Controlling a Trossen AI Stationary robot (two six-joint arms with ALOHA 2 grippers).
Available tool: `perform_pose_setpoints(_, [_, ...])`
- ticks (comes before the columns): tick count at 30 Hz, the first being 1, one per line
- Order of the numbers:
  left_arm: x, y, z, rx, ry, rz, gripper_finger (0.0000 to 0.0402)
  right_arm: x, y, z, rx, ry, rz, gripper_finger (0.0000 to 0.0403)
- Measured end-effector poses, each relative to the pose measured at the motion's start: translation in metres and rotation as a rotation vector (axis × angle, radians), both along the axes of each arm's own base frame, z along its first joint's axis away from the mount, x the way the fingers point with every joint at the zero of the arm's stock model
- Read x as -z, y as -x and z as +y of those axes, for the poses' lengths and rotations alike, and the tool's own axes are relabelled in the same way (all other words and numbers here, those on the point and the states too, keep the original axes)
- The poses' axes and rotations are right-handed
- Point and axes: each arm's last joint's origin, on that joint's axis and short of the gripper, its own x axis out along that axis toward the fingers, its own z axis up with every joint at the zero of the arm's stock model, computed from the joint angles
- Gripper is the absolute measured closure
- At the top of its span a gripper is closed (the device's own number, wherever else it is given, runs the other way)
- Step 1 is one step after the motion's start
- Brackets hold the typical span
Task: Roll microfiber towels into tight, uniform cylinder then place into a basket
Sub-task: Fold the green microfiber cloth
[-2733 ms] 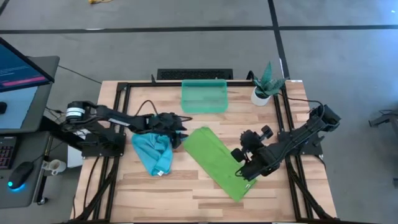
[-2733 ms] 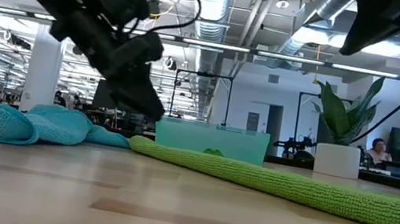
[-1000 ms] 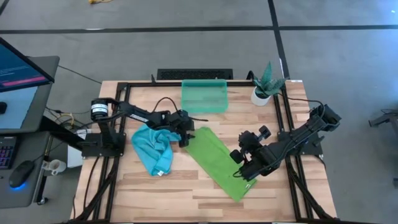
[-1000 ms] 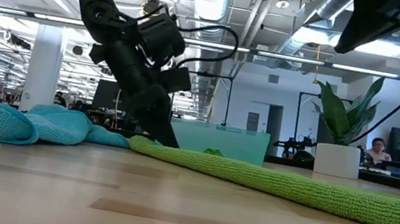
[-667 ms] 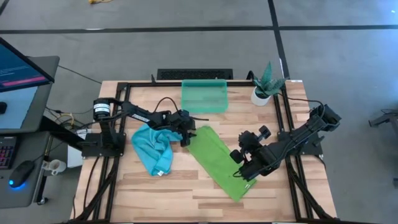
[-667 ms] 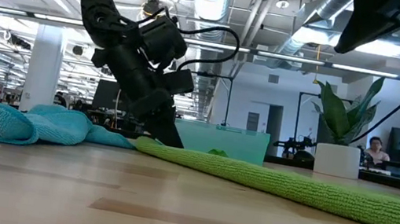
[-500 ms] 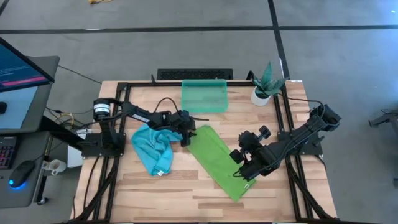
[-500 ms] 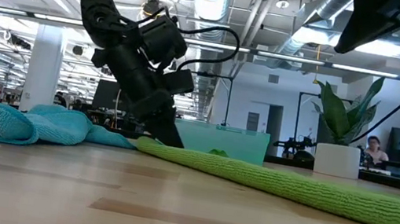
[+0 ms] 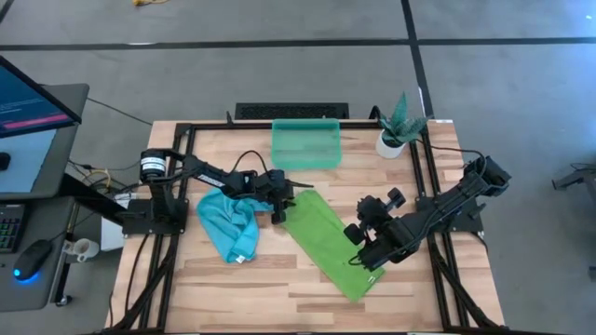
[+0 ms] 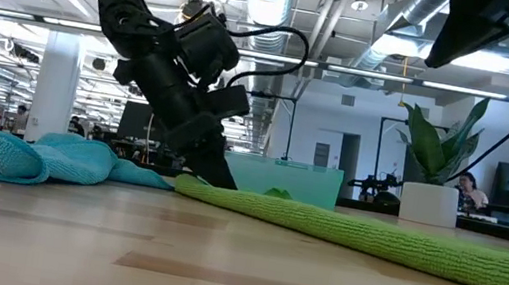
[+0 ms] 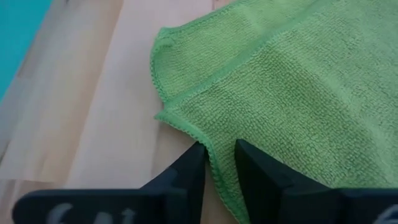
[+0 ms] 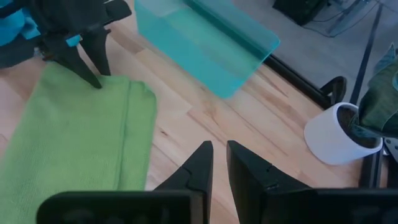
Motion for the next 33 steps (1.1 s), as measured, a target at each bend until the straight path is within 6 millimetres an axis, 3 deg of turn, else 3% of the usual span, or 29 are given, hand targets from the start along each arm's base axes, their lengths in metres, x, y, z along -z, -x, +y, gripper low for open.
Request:
perform_pose_setpoints(7, [-0.013, -0.001, -0.010, 0.025, -0.049, -0.036, 0.0339, 0.000, 0.000, 0.000, 0.000, -0.003, -0.002, 0.0333])
perform_pose_setpoints(19, [-0.014, 0.000, -0.011, -0.025, -0.096, -0.024, 0.0399, 0.000, -0.001, 0.000, 0.001, -0.007, -0.005, 0.0333])
perform_pose_setpoints(33, [-0.010, 0.004, -0.012, -0.039, -0.062, 0.038, 0.0337, 0.000, -0.001, 0.001, 0.001, -0.011, -0.012, 0.0333])
